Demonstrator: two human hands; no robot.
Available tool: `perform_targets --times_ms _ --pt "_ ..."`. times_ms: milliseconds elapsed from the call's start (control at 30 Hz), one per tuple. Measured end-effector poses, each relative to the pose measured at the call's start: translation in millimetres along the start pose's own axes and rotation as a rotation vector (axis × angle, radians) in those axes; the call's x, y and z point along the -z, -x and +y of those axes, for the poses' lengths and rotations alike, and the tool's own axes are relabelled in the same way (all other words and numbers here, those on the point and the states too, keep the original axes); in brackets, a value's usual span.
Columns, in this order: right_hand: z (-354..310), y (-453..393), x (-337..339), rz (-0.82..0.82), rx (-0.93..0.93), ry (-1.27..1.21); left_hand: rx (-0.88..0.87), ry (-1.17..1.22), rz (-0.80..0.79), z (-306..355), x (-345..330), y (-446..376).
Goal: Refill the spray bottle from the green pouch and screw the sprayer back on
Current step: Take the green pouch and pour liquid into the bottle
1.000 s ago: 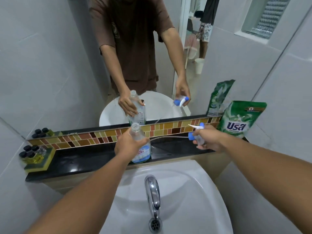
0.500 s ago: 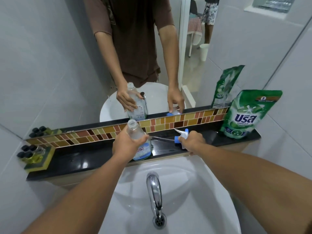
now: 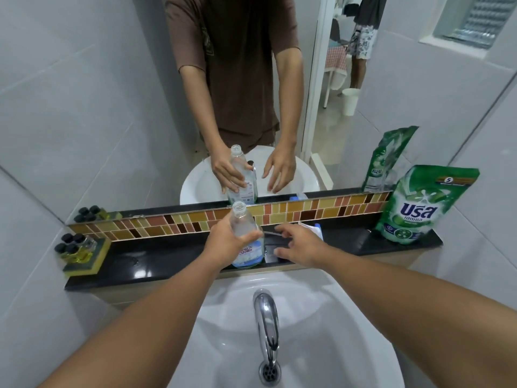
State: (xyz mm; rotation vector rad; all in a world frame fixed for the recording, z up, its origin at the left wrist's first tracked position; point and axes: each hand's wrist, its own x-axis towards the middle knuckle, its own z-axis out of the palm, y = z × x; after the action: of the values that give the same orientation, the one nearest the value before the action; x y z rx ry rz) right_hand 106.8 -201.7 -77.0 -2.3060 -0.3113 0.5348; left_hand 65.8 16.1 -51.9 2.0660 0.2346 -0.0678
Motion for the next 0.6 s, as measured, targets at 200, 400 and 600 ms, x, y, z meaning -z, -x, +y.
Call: perform_targets --times_ms 200,400,600 --pt "-36 -8 -27 0.027 0.124 -0.072 -0.030 0.038 -0.174 -11 19 1" --pt "-39 -9 -32 -0.018 0.086 -0.099 -0.020 0.030 -0.205 -24 19 8" --pt "-42 -8 -37 -0.017 0.034 -0.132 -0.007 -0.001 -0.208 -22 21 6"
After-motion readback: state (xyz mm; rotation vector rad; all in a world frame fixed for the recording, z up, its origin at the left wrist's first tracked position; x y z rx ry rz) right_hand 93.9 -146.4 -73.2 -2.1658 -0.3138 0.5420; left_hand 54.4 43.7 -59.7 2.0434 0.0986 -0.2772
